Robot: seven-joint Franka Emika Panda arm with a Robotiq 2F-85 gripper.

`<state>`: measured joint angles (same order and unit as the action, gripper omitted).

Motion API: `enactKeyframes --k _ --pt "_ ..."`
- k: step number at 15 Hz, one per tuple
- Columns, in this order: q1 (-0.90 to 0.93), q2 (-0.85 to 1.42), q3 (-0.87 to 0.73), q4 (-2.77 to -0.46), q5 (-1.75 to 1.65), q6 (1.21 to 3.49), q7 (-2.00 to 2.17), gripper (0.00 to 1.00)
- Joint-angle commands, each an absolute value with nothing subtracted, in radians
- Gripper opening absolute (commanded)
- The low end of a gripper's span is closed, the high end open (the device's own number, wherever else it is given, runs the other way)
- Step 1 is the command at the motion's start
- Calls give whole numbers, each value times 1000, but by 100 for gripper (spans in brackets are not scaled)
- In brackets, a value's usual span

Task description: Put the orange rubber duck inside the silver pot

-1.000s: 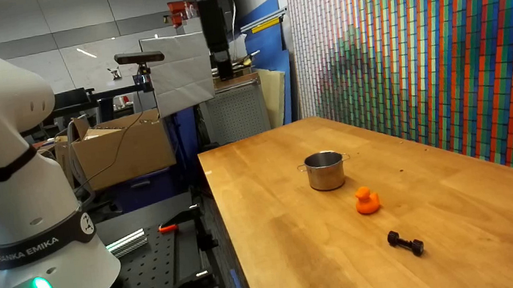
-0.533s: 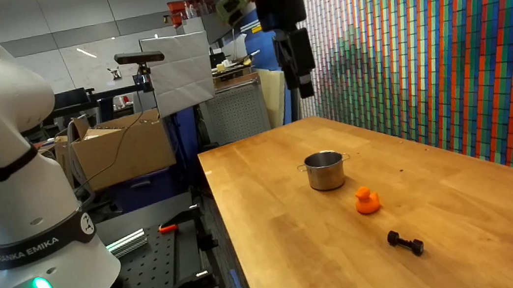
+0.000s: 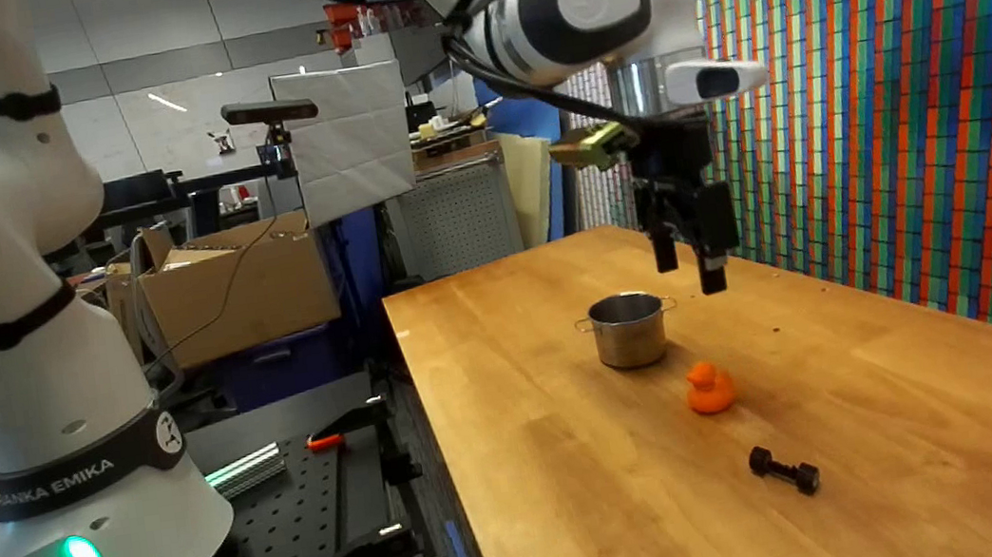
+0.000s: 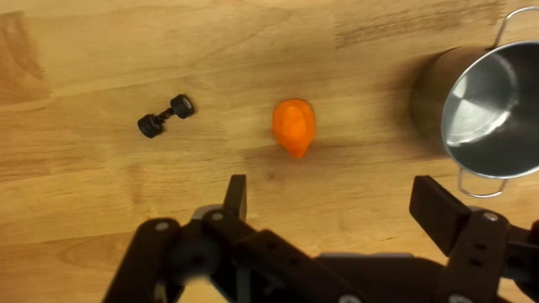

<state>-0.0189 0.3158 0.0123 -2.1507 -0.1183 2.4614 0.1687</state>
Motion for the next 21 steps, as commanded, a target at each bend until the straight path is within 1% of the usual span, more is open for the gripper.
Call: enactKeyframes --k 1,6,14,17,18,19,21 --pt "11 537 -45 -1956 -152 2462 186 100" --pt "7 642 -54 -1898 -112 2443 160 100" --pt "9 579 -50 -1998 -75 2394 168 100" --pt "6 570 -55 -2042 -72 2428 172 100" --pt "6 567 -55 -2058 -71 2445 174 75" --pt "5 561 -54 -2073 -66 2465 175 74" --pt "3 545 -50 -2104 -52 2519 178 58"
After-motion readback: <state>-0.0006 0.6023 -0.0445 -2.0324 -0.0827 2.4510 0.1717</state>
